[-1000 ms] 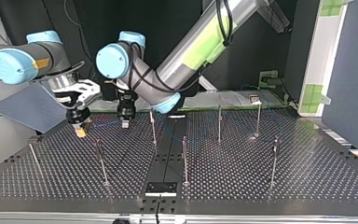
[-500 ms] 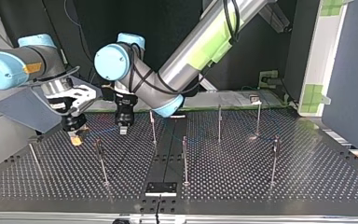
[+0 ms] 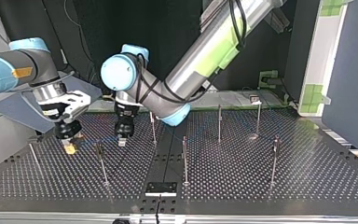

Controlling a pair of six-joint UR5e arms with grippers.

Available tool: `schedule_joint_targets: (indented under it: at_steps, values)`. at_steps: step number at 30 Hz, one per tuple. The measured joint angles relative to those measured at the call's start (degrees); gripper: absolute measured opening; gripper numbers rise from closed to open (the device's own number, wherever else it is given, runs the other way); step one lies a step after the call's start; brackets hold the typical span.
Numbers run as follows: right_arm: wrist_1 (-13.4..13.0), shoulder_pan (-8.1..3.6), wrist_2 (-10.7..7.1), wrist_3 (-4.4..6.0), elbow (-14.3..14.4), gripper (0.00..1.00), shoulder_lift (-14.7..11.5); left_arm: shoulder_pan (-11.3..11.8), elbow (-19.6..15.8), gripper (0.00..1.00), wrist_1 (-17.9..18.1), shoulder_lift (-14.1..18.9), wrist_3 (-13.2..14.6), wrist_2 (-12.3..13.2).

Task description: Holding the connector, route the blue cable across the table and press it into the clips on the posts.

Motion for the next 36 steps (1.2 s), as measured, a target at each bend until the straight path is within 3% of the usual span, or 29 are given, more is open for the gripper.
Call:
schedule_joint_targets:
  at_steps: [16, 28, 29, 30, 32, 33, 34, 35, 36]
  values:
    - [-0.32, -1.21, -0.77, -0.07, -0.04, 0.00, 0.90, 2.96, 0.02, 0.01, 2.72, -0.88, -1.31, 7.30]
    - [-0.57, -2.47, -1.49, -0.33, -0.13, 0.00, 1.42, 4.09, 0.46, 0.01, 2.56, -4.29, -1.44, 9.66]
    - [-0.57, -2.54, -1.52, -0.35, -0.13, 0.00, 1.42, 4.07, 0.52, 0.17, 2.49, -4.35, -1.44, 9.68]
    - [-0.58, -2.58, -1.54, -0.37, -0.13, 0.00, 1.43, 4.02, 0.60, 0.17, 2.36, -4.39, -1.42, 9.67]
    - [-0.56, -2.66, -1.56, -0.42, -0.13, 0.00, 1.43, 3.85, 0.76, 0.40, 2.02, -4.43, -1.35, 9.62]
    - [-0.55, -2.68, -1.57, -0.46, -0.13, 0.00, 1.43, 3.76, 0.80, 0.40, 1.85, -4.42, -1.31, 9.56]
    - [-0.54, -2.68, -1.58, -0.51, -0.13, 0.00, 1.44, 3.63, 0.84, 0.65, 1.58, -4.40, -1.26, 9.42]
    - [-0.53, -2.68, -1.59, -0.54, -0.13, 0.00, 1.43, 3.52, 0.86, 0.78, 1.37, -4.39, -1.24, 9.28]
    - [-0.52, -2.69, -1.59, -0.56, -0.13, 0.00, 1.45, 3.41, 0.87, 0.78, 1.14, -4.39, -1.22, 9.11]
